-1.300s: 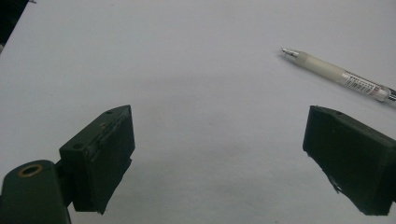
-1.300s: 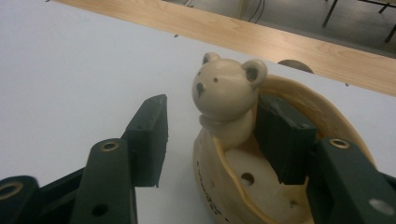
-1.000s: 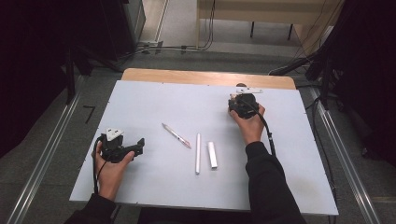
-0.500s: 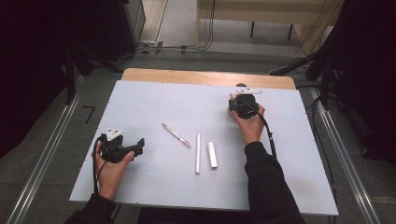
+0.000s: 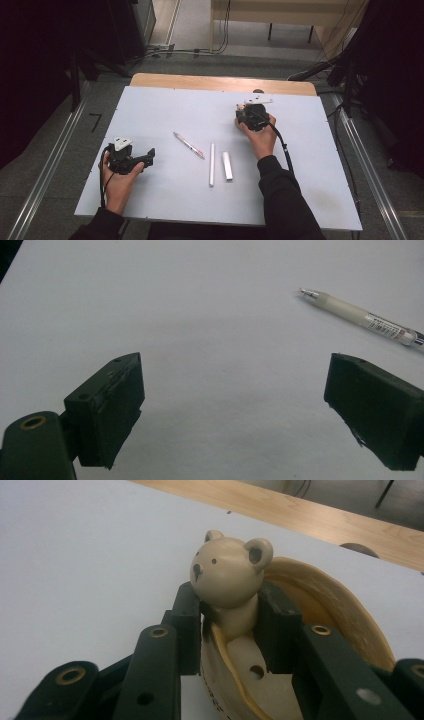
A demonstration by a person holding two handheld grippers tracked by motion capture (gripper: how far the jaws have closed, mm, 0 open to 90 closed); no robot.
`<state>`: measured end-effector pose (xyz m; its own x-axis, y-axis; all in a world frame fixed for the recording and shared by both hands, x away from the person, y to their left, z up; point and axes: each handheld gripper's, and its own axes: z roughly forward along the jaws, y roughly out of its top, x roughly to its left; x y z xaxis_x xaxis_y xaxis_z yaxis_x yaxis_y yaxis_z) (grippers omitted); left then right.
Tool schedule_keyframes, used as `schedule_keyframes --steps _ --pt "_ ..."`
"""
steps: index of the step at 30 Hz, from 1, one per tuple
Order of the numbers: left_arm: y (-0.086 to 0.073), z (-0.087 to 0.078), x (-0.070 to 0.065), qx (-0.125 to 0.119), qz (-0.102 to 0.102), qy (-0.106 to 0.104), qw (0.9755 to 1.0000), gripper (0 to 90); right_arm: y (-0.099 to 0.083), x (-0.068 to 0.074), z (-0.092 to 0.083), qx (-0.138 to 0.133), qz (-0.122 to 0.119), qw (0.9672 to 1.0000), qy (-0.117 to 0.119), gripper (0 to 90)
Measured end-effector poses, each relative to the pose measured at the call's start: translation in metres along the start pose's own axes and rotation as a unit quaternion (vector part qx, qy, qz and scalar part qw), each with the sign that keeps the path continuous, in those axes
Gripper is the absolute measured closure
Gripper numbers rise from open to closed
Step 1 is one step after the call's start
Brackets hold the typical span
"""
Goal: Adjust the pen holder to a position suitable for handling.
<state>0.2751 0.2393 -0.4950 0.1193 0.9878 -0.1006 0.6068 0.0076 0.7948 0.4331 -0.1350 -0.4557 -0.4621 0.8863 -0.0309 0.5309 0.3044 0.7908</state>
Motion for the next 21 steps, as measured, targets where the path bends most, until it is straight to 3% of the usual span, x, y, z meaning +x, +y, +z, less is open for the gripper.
schedule_keyframes --steps 21 --pt "0.000 0.000 -0.002 0.000 0.002 -0.002 1.0000 9.4 0.003 0.041 0.003 -0.001 -0.032 0.9985 0.045 63.8"
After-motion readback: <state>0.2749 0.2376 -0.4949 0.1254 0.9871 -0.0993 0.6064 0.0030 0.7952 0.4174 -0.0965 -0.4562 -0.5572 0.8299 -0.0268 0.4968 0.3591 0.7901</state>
